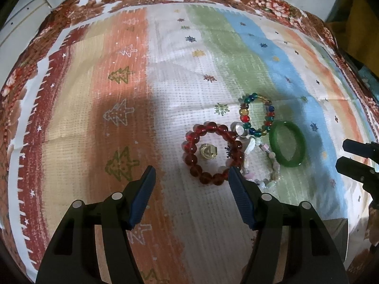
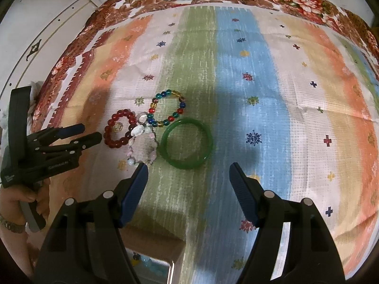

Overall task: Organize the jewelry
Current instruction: 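Move both open tools back toward the red bracelet and green bangle, then grasp the red bead bracelet with the left tool and lift it, then grasp the green jade bangle with right tool while left tool holds red bracelet up, then carry the red bracelet in left tool while right tool carries green bangle to tin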

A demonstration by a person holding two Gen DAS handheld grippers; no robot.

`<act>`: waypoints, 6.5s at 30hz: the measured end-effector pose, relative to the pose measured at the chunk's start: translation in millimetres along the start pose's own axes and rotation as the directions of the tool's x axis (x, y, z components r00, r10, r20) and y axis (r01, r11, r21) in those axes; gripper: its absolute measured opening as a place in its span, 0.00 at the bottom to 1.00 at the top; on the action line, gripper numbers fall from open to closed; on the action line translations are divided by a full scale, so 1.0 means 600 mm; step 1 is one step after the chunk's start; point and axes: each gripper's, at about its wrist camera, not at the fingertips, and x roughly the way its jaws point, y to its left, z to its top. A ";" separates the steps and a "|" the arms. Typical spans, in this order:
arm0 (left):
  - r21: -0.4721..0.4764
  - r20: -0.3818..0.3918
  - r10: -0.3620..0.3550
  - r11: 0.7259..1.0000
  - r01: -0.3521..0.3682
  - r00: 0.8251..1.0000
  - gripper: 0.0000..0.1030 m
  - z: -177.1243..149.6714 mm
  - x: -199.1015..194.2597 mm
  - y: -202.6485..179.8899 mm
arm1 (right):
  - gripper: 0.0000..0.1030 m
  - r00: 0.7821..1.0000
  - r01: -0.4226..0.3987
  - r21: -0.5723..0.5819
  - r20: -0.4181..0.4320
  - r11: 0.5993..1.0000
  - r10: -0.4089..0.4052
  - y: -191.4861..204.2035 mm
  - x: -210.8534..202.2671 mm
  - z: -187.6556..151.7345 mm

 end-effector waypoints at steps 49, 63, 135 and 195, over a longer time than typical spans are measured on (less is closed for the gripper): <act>0.044 -0.045 0.028 0.999 -0.026 0.999 0.13 0.021 0.062 0.003 | 0.39 0.990 0.052 0.025 -0.129 0.998 -0.048 -0.029 0.116 0.017; 0.020 0.001 -0.023 1.000 0.023 1.000 0.13 0.030 0.022 -0.001 | 0.13 0.991 0.037 0.021 -0.131 0.999 -0.034 -0.032 0.108 0.016; 0.055 0.123 -0.060 0.997 0.053 0.991 0.13 0.005 -0.095 -0.020 | 0.13 0.985 0.098 -0.014 -0.142 0.995 -0.099 -0.029 0.122 0.006; 0.123 0.239 -0.166 0.983 0.140 0.957 0.13 -0.087 -0.226 -0.082 | 0.09 0.978 0.034 -0.105 0.210 0.994 -0.011 0.054 -0.164 -0.097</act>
